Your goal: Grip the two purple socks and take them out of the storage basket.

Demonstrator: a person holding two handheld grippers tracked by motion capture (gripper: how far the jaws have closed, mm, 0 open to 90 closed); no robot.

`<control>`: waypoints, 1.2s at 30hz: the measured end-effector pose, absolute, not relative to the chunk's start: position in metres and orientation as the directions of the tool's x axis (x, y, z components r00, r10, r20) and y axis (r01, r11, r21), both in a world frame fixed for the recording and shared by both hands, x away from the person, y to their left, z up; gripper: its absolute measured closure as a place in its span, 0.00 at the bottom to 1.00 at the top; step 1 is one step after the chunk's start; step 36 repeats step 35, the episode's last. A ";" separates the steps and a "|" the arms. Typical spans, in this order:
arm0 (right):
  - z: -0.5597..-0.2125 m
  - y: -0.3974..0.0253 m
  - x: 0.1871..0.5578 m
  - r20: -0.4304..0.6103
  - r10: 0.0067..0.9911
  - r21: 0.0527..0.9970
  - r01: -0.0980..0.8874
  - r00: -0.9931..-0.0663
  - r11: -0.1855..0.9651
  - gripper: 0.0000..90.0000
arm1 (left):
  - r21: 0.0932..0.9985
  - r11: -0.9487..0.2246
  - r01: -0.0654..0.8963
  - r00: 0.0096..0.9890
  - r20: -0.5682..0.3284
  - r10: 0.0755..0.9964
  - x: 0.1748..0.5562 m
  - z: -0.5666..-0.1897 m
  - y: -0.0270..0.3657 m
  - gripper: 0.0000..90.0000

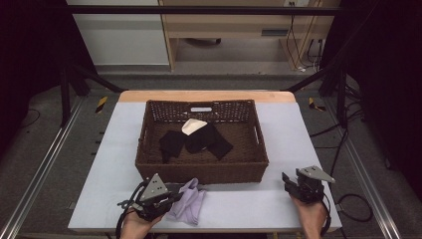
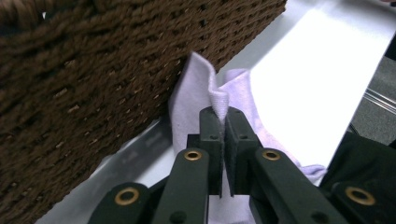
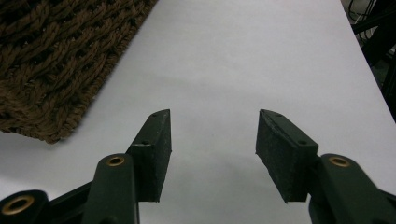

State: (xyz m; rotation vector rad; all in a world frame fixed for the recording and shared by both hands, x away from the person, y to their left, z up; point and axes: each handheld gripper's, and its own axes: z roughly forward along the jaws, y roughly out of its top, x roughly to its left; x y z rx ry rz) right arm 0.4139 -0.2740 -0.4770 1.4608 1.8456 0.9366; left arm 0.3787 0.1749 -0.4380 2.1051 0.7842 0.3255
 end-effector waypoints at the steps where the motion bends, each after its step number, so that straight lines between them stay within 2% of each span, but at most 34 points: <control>1: -0.477 -0.274 0.414 -0.028 0.976 0.819 0.554 -0.216 0.146 0.50 | 0.786 -0.449 0.424 0.764 -0.045 0.643 0.379 -0.440 0.175 0.87; 3: -0.478 -0.273 0.415 -0.025 0.976 0.819 0.555 -0.215 0.143 0.49 | 0.786 -0.446 0.428 0.756 -0.040 0.654 0.379 -0.440 0.175 0.76; 4: -0.478 -0.273 0.415 -0.026 0.976 0.819 0.555 -0.215 0.144 0.49 | 0.785 -0.447 0.429 0.747 -0.030 0.664 0.379 -0.440 0.175 0.76; 5: -0.478 -0.273 0.415 -0.024 0.976 0.819 0.556 -0.215 0.142 0.48 | 0.787 -0.442 0.431 0.739 -0.026 0.674 0.379 -0.439 0.176 0.63; 6: -0.478 -0.273 0.415 -0.024 0.976 0.819 0.556 -0.215 0.142 0.48 | 0.789 -0.436 0.433 0.734 -0.028 0.678 0.379 -0.439 0.177 0.63; 7: -0.478 -0.273 0.415 -0.022 0.977 0.819 0.556 -0.214 0.140 0.48 | 0.795 -0.425 0.434 0.729 -0.032 0.683 0.378 -0.437 0.179 0.56; 9: -0.478 -0.273 0.415 -0.023 0.977 0.820 0.555 -0.214 0.141 0.48 | 0.804 -0.410 0.431 0.719 -0.032 0.694 0.376 -0.435 0.182 0.54; 11: -0.478 -0.273 0.414 -0.023 0.977 0.821 0.554 -0.214 0.141 0.47 | 0.812 -0.392 0.433 0.705 -0.035 0.708 0.375 -0.432 0.186 0.45; 15: -0.477 -0.274 0.413 -0.016 0.978 0.824 0.552 -0.210 0.132 0.45 | 0.826 -0.355 0.438 0.675 -0.041 0.737 0.371 -0.425 0.203 0.40; 21: -0.477 -0.275 0.413 -0.008 0.979 0.827 0.550 -0.204 0.121 0.40 | 0.826 -0.334 0.454 0.637 -0.039 0.770 0.370 -0.425 0.223 0.38; 26: -0.477 -0.275 0.413 -0.006 0.979 0.825 0.552 -0.205 0.121 0.36 | 0.821 -0.342 0.458 0.605 -0.006 0.796 0.371 -0.430 0.240 0.35; 36: -0.476 -0.276 0.411 0.005 0.977 0.824 0.554 -0.215 0.117 0.29 | 0.858 -0.236 0.455 0.563 -0.072 0.823 0.376 -0.428 0.269 0.32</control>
